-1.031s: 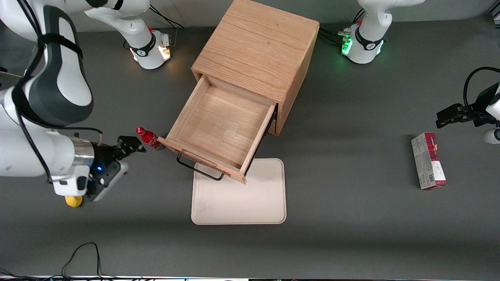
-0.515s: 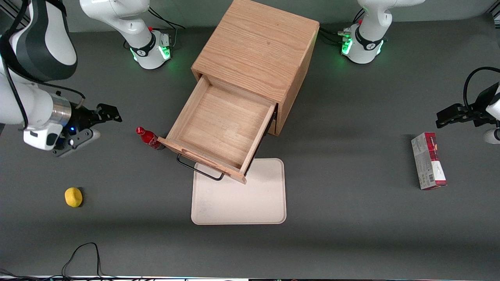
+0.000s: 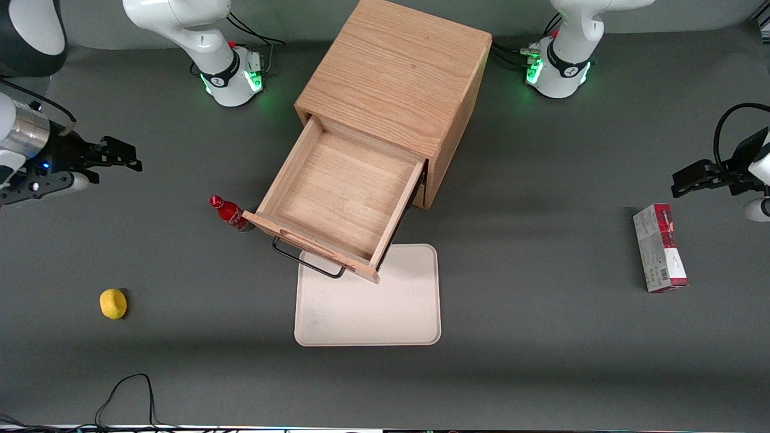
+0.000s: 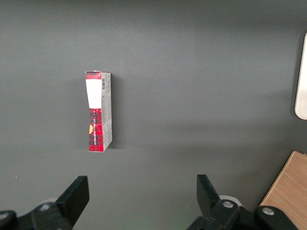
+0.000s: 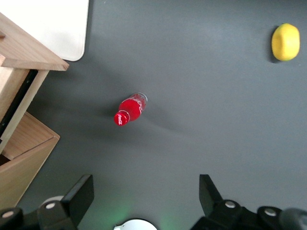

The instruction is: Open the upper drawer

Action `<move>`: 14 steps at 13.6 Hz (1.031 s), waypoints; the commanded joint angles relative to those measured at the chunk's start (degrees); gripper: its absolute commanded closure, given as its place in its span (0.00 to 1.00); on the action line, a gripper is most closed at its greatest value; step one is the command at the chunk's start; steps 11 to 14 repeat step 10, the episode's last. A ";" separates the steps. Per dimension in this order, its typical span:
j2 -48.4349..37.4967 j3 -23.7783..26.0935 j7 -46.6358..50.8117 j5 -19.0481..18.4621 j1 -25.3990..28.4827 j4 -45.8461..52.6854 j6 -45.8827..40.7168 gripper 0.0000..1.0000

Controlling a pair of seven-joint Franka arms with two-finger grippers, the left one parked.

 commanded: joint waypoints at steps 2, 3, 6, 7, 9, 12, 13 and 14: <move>-1.80 -0.34 8.65 -1.04 0.84 -0.62 0.23 0.01; -1.80 -0.34 8.67 -1.04 0.93 -0.53 0.23 0.01; -1.53 2.63 8.50 -1.04 -0.73 0.00 -0.38 0.00; -1.27 5.87 8.15 -1.04 -3.44 0.70 -0.99 0.00; -1.18 9.50 8.06 -1.04 -7.32 1.49 -2.14 0.00; -1.09 10.03 8.14 -1.04 -7.77 1.58 -2.14 0.00; -1.09 10.03 8.14 -1.04 -7.77 1.58 -2.14 0.00; -1.09 10.03 8.14 -1.04 -7.77 1.58 -2.14 0.00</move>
